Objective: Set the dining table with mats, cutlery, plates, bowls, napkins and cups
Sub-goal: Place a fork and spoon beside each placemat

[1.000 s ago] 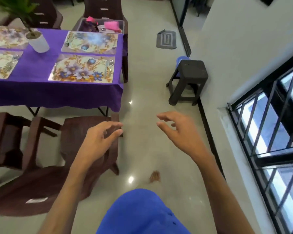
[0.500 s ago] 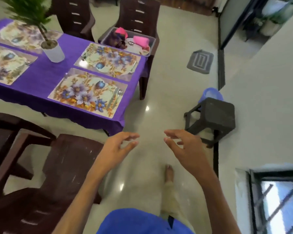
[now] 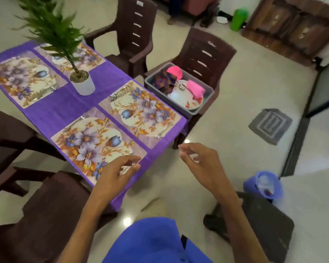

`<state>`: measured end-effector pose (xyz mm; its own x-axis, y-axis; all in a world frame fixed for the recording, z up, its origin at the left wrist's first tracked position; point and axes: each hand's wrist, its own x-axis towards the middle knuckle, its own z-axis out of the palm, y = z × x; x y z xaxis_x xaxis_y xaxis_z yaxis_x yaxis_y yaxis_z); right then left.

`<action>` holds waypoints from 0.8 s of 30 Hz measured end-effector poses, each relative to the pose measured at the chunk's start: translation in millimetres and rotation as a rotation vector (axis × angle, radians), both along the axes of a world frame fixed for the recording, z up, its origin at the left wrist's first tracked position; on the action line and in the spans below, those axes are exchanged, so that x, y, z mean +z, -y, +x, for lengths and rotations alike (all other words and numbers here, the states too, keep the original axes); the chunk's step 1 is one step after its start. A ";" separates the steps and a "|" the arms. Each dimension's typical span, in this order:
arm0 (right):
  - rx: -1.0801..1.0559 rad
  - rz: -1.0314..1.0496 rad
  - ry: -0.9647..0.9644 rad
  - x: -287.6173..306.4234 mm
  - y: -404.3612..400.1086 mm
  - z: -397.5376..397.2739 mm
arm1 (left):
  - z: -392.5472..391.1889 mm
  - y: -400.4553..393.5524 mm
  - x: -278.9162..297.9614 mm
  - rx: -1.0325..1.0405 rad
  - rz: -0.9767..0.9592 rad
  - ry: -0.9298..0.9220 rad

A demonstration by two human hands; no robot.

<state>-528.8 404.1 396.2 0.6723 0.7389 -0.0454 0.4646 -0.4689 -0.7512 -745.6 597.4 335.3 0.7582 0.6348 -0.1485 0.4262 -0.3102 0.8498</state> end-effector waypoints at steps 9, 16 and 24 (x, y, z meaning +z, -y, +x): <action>0.150 -0.092 -0.046 -36.3 -116.3 183.5 | 178.3 -87.2 -44.9 0.078 -0.042 0.000; 0.200 -0.268 0.020 -38.6 -184.0 330.0 | 327.4 -166.7 -46.1 0.109 -0.107 0.009; 0.304 -0.430 -0.032 -105.7 -260.1 463.1 | 449.6 -215.5 -83.6 0.175 -0.206 -0.101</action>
<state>-65.7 664.2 290.6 0.4237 0.8106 -0.4042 0.6077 -0.5853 -0.5368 -296.0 812.9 251.7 0.6143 0.7035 -0.3573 0.5437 -0.0492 0.8378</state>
